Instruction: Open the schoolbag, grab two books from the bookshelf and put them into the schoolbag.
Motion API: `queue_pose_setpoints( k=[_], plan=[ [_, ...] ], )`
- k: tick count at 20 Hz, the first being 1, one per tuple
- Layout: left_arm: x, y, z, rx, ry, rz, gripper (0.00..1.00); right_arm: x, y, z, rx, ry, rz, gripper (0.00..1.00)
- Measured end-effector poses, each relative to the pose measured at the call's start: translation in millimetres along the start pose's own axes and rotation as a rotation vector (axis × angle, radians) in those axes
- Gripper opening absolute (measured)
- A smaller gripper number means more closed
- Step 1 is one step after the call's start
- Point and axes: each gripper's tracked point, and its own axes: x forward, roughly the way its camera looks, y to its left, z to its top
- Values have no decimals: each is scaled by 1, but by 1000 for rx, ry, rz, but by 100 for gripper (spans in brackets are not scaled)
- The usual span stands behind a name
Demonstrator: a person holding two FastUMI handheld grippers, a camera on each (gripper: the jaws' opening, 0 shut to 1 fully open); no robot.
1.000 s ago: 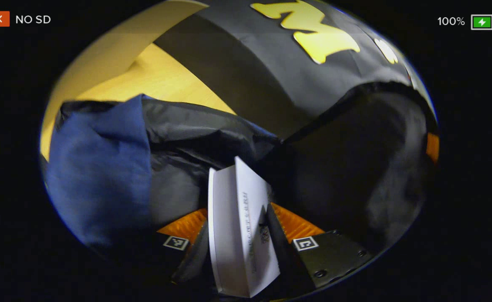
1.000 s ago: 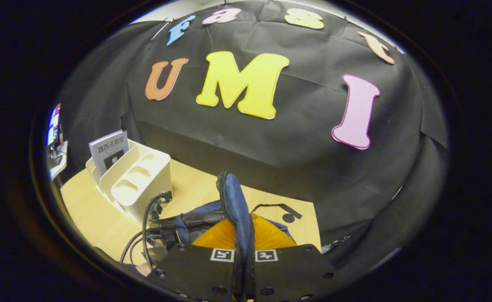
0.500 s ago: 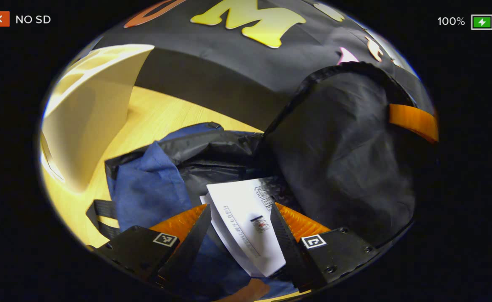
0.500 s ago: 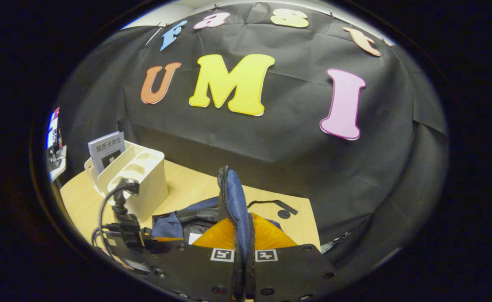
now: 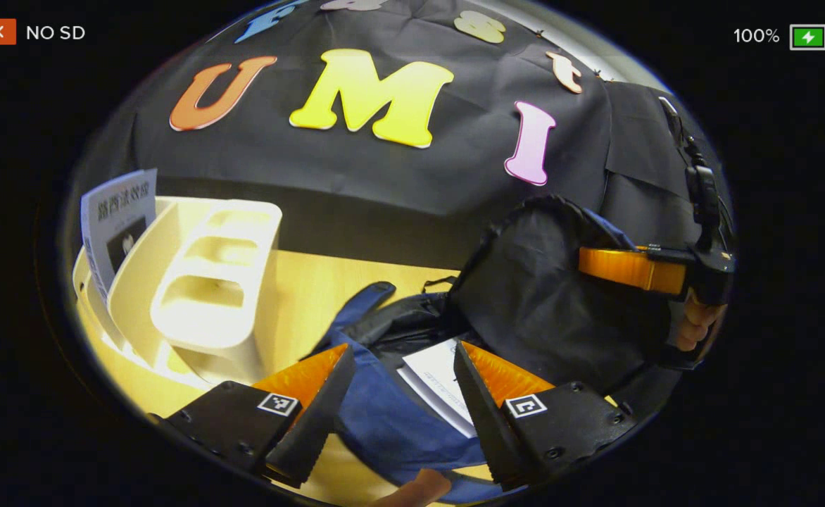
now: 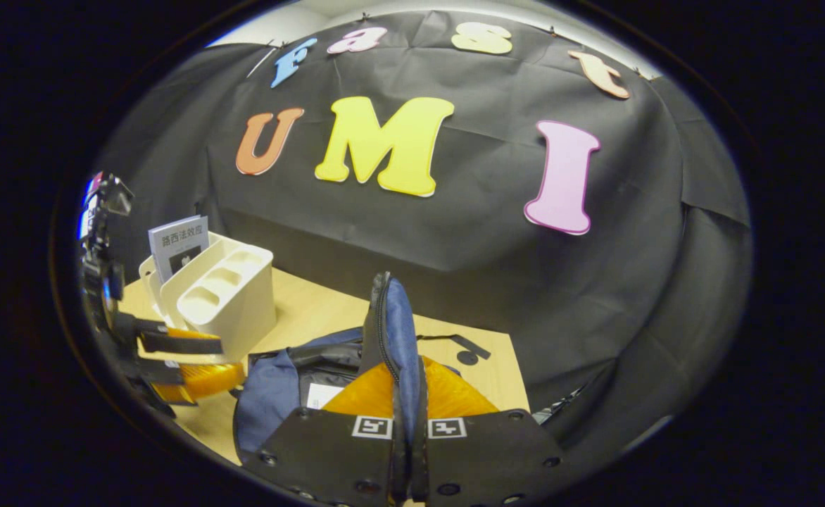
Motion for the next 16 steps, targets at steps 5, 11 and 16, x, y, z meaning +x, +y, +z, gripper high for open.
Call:
queue_pose_setpoints(
  k=[5, 11, 16],
  plan=[
    [-30, 42, 27, 119, -54, 91, 91, -3, 0, -17, 35, -7, 9, 0],
    [-66, 99, 68, 177, -74, 216, 98, -6, 10, -25, 11, -15, 19, 4],
    [-86, 170, 121, 192, -59, 351, 98, -8, 14, -30, 11, -17, 22, 4]
  ],
)
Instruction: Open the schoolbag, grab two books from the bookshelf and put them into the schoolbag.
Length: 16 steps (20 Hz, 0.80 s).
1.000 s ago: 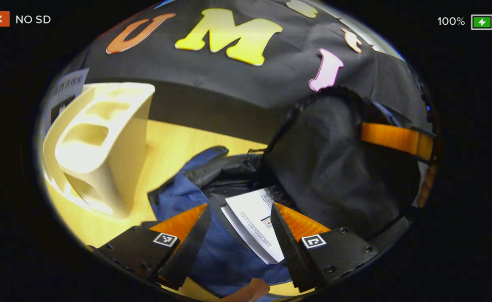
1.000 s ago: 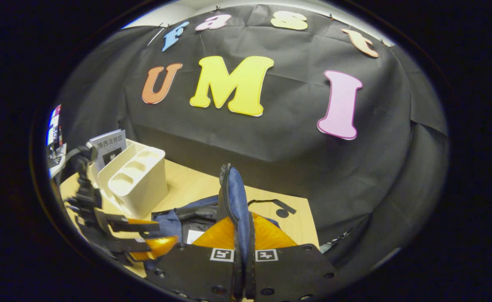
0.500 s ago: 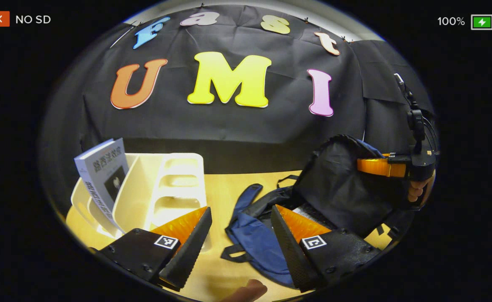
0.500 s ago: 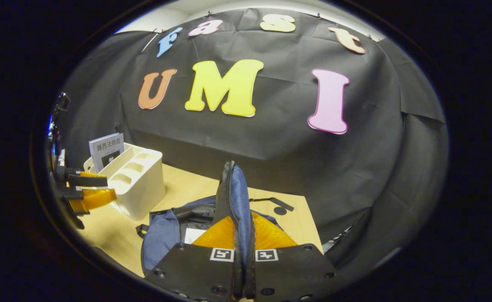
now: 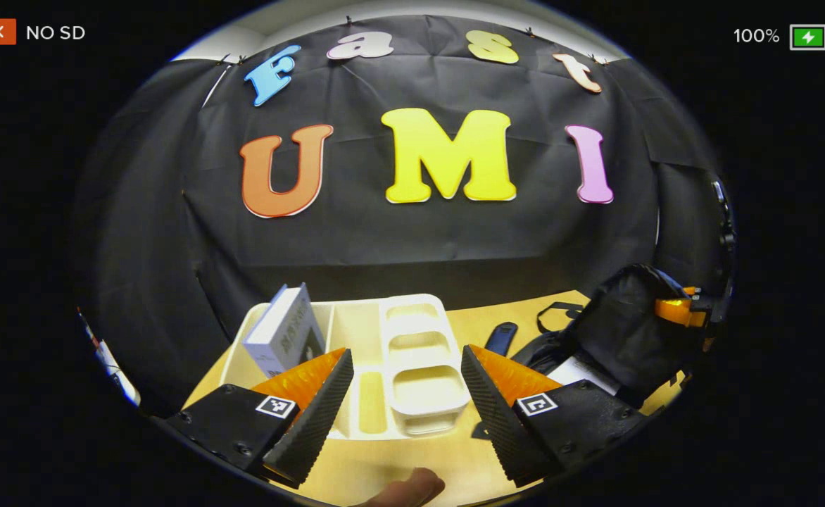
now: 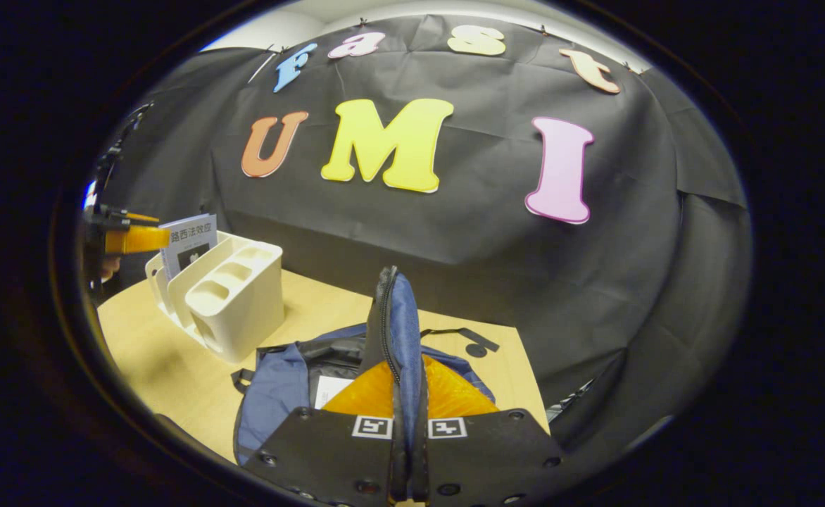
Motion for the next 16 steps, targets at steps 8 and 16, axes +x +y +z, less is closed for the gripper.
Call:
queue_pose_setpoints(
  k=[8, 16],
  plan=[
    [49, 90, 26, -68, 201, 81, 98, -1, 12, -8, -9, -1, 21, 4],
    [108, 132, -18, 14, 496, 127, 96, -2, 32, -13, -37, 8, 45, 4]
  ],
)
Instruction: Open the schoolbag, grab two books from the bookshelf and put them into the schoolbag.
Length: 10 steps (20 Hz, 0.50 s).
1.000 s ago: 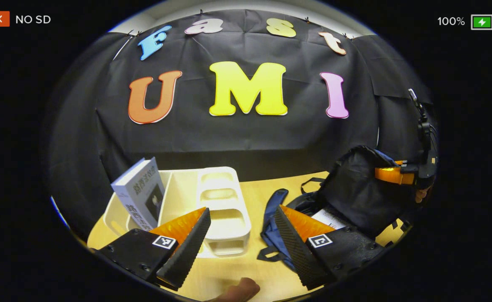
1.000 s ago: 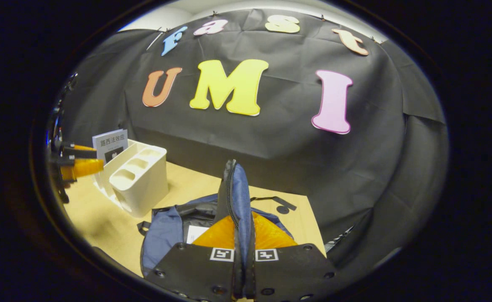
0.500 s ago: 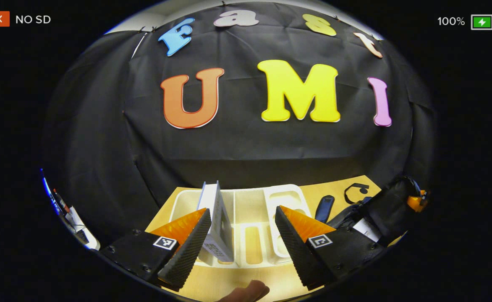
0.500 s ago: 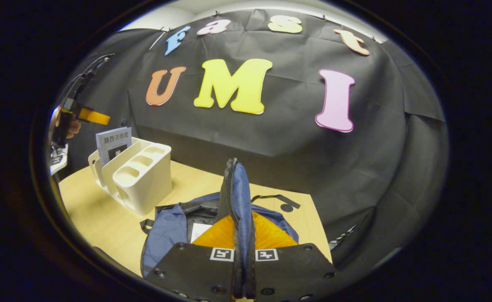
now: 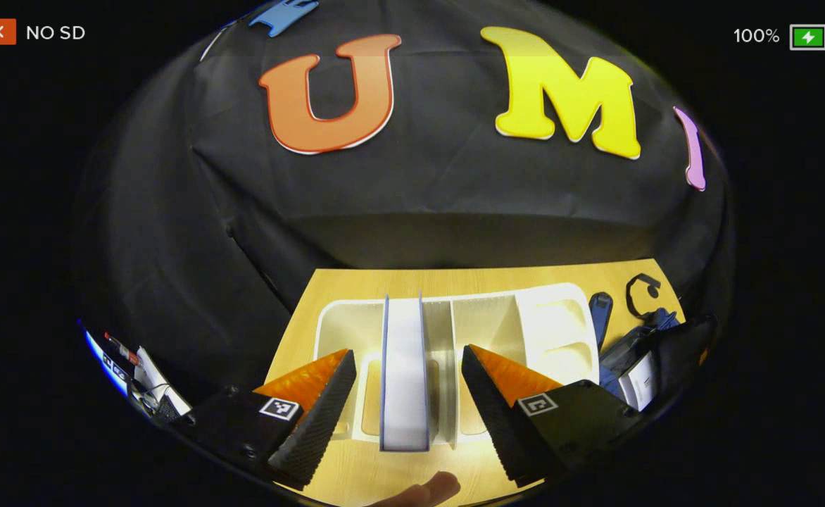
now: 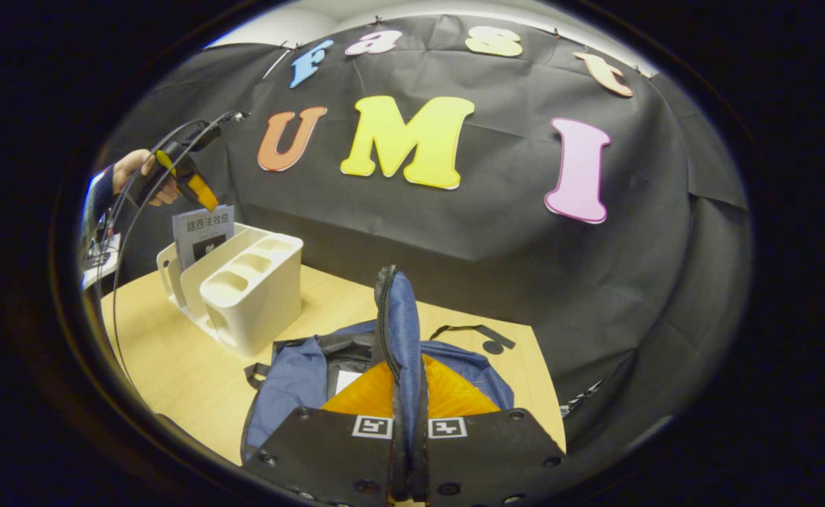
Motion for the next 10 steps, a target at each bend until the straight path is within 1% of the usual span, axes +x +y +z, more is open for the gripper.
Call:
queue_pose_setpoints(
  k=[1, 3, 6, 8, 10],
  plan=[
    [6, 1, -1, 15, 24, 4, 96, 0, 1, -1, -5, -1, 1, 4],
    [15, -3, -4, 45, 59, -21, 96, 0, 0, -2, -9, -5, 1, 4],
    [24, -6, -13, 61, 132, -27, 94, 1, -2, -5, 5, -4, 4, 4],
    [29, -8, -21, 70, 180, -19, 92, 0, -4, -7, 10, -6, 3, 4],
    [36, -5, -27, 78, 228, -15, 85, 0, -3, -10, 15, -8, 8, 4]
  ],
)
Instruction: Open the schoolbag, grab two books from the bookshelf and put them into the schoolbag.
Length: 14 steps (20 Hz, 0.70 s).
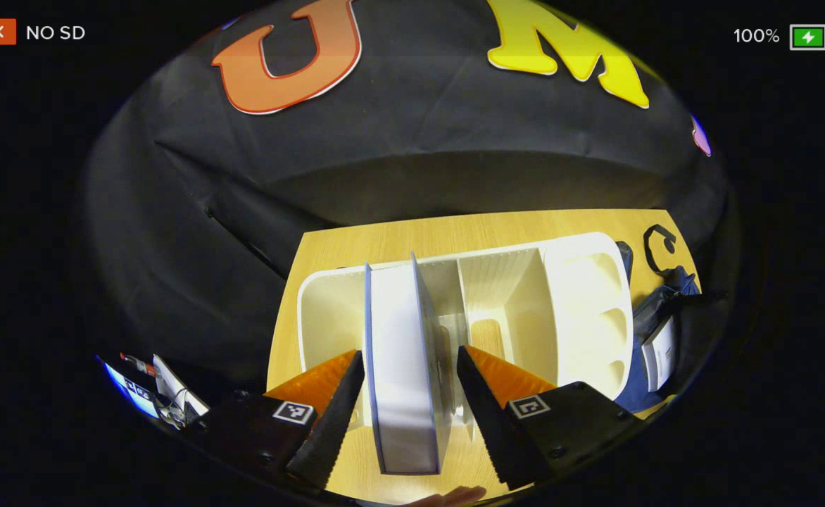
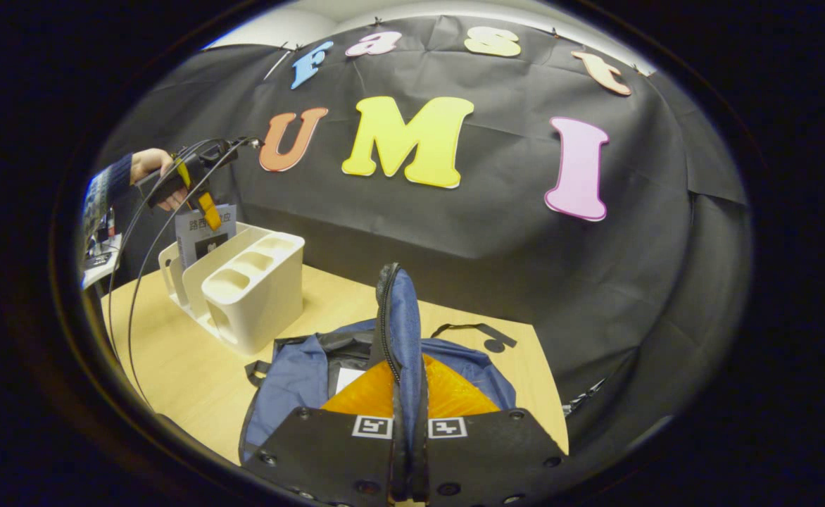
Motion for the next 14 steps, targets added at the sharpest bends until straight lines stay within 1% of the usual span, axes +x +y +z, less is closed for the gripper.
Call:
queue_pose_setpoints(
  k=[1, 2, 3, 4, 5, 6, 7, 8, 9, 14],
  plan=[
    [3, 1, -2, -1, 24, -3, 77, 0, 1, -3, -3, 7, 5, 4],
    [4, 4, -5, 4, 47, 11, 73, 1, 4, -7, -13, 18, 12, 4],
    [5, 2, -3, 5, 41, 5, 64, 2, 3, -7, -15, 12, 8, 7],
    [4, -2, -4, -16, 51, -21, 63, 3, 5, -6, -17, 10, 16, 5],
    [6, -8, -5, -38, 60, -46, 58, 2, 8, -7, -24, 12, 22, 4],
    [5, -12, -5, -48, 61, -59, 55, 2, 7, -9, -25, 14, 18, 4],
    [4, -10, -6, -54, 68, -55, 49, 2, 6, -12, -24, 21, 22, 4],
    [2, -11, -9, -62, 77, -55, 52, 2, 7, -12, -21, 23, 28, 4],
    [-1, -13, -12, -67, 80, -54, 47, 2, 7, -12, -25, 23, 27, 4],
    [-16, -15, -26, -123, 66, -65, 46, 2, 6, -11, -28, 10, 25, 5]
  ],
)
